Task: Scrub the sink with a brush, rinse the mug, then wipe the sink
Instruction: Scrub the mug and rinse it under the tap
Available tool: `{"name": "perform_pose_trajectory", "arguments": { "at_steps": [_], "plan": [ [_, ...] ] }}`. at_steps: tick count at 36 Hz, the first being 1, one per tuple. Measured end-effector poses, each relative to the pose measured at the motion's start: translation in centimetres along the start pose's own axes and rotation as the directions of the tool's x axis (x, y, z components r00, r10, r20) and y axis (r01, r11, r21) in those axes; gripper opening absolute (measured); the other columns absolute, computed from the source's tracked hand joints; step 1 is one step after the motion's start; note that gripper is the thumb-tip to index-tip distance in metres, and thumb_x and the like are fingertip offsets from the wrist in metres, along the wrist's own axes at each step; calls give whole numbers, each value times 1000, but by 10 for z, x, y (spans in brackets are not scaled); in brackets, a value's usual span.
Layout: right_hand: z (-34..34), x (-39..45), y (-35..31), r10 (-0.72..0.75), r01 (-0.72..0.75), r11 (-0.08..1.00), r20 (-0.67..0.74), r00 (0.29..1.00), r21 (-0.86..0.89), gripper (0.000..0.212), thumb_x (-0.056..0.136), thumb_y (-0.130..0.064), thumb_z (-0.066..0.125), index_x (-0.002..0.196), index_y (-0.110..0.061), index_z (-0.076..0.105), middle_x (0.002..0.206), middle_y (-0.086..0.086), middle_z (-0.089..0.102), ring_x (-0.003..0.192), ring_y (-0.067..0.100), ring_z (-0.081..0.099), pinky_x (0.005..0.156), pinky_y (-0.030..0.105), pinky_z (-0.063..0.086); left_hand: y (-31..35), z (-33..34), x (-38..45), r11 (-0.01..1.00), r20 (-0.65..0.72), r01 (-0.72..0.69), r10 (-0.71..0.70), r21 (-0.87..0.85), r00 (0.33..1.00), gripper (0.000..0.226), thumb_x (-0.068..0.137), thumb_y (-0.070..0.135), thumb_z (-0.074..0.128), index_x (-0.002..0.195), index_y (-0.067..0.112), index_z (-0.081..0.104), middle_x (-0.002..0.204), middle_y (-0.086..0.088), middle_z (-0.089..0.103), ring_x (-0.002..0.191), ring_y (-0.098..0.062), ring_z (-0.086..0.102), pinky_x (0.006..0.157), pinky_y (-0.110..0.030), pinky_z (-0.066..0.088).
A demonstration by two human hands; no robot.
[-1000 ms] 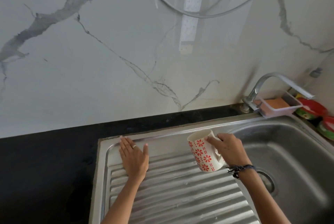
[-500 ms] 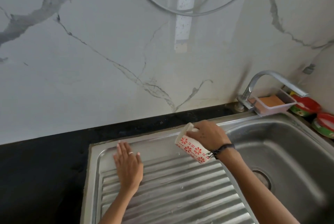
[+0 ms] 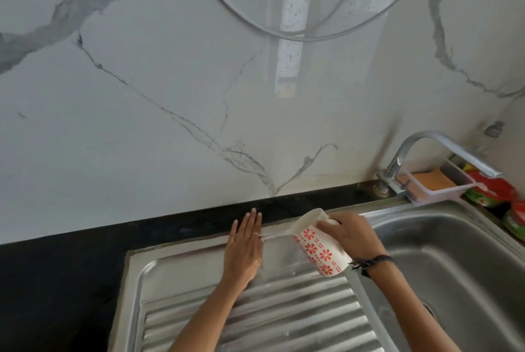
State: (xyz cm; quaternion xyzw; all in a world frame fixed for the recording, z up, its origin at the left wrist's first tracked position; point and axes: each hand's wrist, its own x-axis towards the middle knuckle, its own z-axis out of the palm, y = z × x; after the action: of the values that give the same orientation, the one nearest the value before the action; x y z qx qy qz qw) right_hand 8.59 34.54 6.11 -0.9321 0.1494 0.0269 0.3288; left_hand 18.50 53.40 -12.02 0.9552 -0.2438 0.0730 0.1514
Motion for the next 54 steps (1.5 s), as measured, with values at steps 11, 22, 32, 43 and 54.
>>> {"name": "perform_pose_trajectory", "arguments": {
  "at_steps": [11,22,32,43,54],
  "plan": [
    [-8,-32,33,151,-64,944,-249,957,325,35,91,-25,58,68,1,61,62,6,62,55,16,51,52,24,37,-8,3,-35,995,-101,95,-96,-14,990,52,101,29,13,149,9,16,153,-9,22,145,-11,-6,114,-29,3],
    [-17,-26,47,109,-86,981,-124,986,176,32,90,-33,57,66,-11,62,67,7,66,58,21,61,55,30,45,-7,-3,-24,992,-42,99,-96,75,994,52,101,33,1,150,21,13,149,-8,33,145,-17,3,114,-37,1],
    [-33,27,34,-67,83,951,61,996,-297,33,89,-43,50,90,-15,67,90,4,69,81,19,64,74,32,52,44,6,24,965,147,-98,63,243,987,47,102,31,11,147,33,23,145,-5,41,131,-22,43,112,-38,4],
    [-64,66,76,-100,108,978,52,994,-180,30,89,-40,53,76,-14,61,77,0,64,68,16,60,59,26,42,100,28,65,938,119,-198,171,285,978,70,74,35,73,137,32,42,141,-10,46,128,-22,46,101,-48,36],
    [-88,36,138,-6,35,981,-146,989,191,33,90,-28,58,60,-16,58,60,-2,61,55,15,55,51,26,37,87,28,7,956,-64,285,-281,71,958,57,99,37,10,149,11,14,156,-12,10,145,-20,-2,117,-41,13]
  ]
}}
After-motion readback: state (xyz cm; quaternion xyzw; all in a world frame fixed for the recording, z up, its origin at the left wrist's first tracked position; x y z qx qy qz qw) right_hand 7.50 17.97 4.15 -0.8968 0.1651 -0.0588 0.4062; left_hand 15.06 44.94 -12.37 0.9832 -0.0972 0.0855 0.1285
